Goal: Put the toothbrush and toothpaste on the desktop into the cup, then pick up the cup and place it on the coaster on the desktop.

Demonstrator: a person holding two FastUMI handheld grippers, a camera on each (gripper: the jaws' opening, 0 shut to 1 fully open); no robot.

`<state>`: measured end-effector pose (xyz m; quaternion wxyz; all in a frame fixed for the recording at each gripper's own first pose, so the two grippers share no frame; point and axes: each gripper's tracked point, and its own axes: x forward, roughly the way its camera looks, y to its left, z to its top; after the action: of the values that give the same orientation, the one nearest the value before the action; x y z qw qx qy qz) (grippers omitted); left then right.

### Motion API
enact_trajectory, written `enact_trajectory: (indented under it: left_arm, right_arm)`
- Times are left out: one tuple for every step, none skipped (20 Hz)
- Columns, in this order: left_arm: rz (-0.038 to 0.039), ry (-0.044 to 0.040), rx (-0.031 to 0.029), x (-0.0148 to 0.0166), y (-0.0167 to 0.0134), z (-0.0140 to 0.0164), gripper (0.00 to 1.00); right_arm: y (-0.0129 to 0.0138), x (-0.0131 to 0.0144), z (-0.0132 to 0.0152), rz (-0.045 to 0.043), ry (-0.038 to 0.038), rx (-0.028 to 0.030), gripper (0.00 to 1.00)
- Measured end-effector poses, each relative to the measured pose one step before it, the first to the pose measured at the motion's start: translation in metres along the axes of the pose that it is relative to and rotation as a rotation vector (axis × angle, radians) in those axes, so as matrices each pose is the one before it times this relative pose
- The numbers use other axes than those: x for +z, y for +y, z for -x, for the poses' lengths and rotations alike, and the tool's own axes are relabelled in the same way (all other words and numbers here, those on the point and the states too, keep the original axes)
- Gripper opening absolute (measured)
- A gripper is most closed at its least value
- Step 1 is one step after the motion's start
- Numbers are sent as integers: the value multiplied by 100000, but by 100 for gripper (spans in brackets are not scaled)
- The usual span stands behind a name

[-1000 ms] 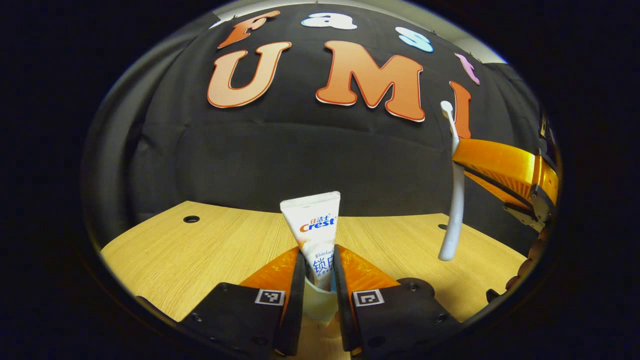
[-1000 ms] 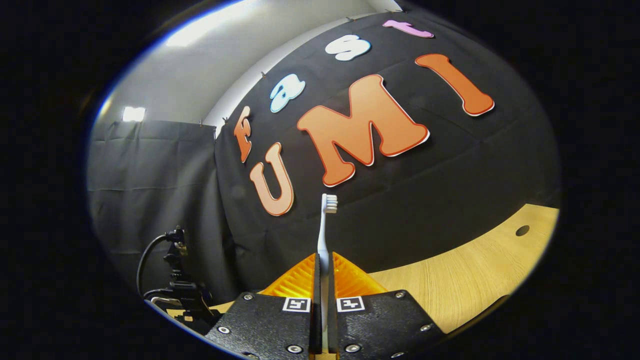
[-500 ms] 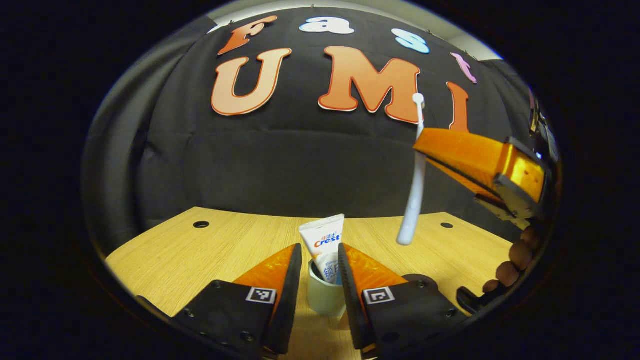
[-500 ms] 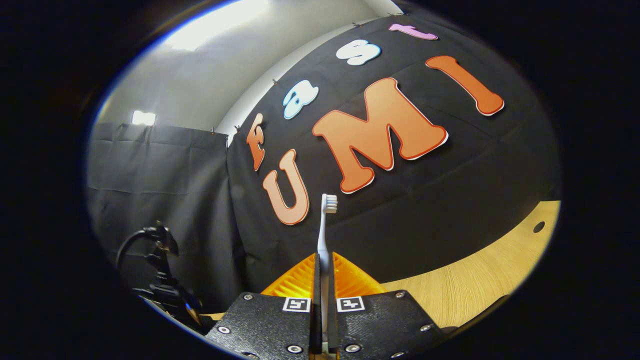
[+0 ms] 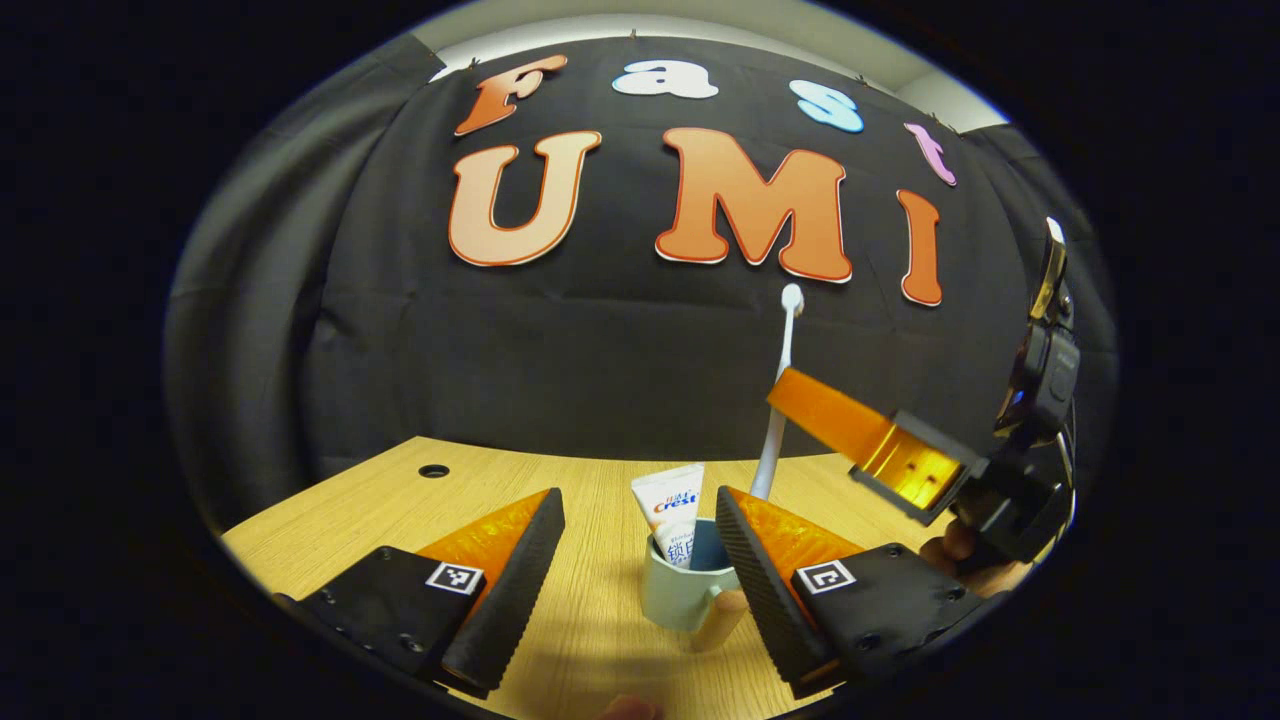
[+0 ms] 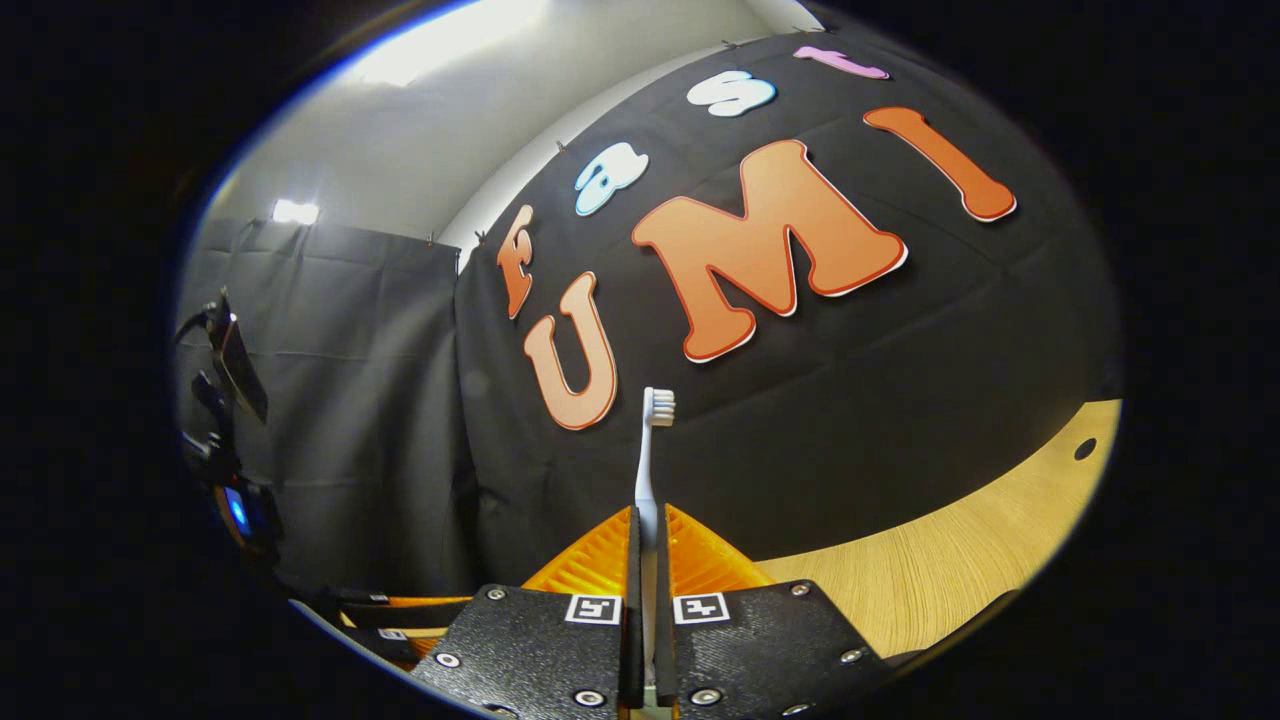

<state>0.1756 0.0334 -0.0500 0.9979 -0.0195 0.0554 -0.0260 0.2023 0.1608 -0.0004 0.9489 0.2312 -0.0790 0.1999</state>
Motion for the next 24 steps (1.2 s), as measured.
enact_trajectory:
  left_arm:
    - [25,-1020,87,403,-15,262,98]
    - [3,-782,421,217,56,140,98]
    - [28,-387,146,214,-74,-1,98]
    - [162,102,251,-99,-9,169,98]
    - [277,571,23,-160,-77,-62,98]
    - [262,947,424,-342,27,-133,98]
    - [151,1131,606,-251,149,-3,98]
    - [306,912,550,-272,23,-34,98]
    - [502,925,92,-138,77,18,98]
    - [660,722,153,-223,27,51,98]
    - [331,921,-231,-142,-51,5,98]
    - [-120,1236,-29,-286,-132,-123,98]
    - [-485,2036,44,-444,-69,-130,98]
    - [-171,1995,158,-508,-104,-56,98]
    - [301,2117,-339,-391,-218,-57,98]
    - [455,2364,-1305,-535,-483,-33,98]
    - [674,2047,-1105,-391,-391,32,98]
    - [330,2009,-1229,-495,-349,44,98]
    - [359,2255,-457,-412,-187,-49,98]
    - [1473,2048,-1284,-277,-247,134,98]
    - [1627,1182,-1160,-30,-236,151,98]
    - [746,780,-214,294,-56,224,98]
    - [175,316,285,235,164,154,98]
    - [2,444,346,-97,145,102,98]
  right_arm:
    - [-366,-767,-42,362,1220,-626,5]
    - [-300,-550,17,102,1493,-516,5]
    - [-153,-723,10,139,1654,-495,5]
    - [-224,-725,-16,23,1971,-321,5]
    - [-88,-731,4,445,2143,-213,5]
    - [-18,-593,238,942,1931,-223,5]
    - [12,-322,129,1052,1134,-26,5]
    - [18,63,140,962,384,64,5]
    - [155,30,164,971,472,336,5]
    - [117,-170,142,1190,783,325,5]
    - [113,-167,241,1437,1105,357,5]
    - [106,-407,307,1486,1711,426,5]
    - [147,-556,228,1273,2233,777,6]
    - [128,-236,319,913,1167,121,6]
    - [-131,-388,223,1338,1875,-145,6]
    - [68,-430,170,632,1609,361,6]
    - [93,-450,149,463,1789,296,6]
    - [43,-374,174,522,1697,161,6]
    - [84,-497,158,682,1931,581,6]
    - [195,-498,180,564,1865,720,6]
    - [98,-300,288,271,1267,454,6]
    - [-69,-356,160,415,1299,169,6]
    - [-125,-358,117,376,1213,-346,6]
    - [-212,-220,252,88,1077,-331,6]
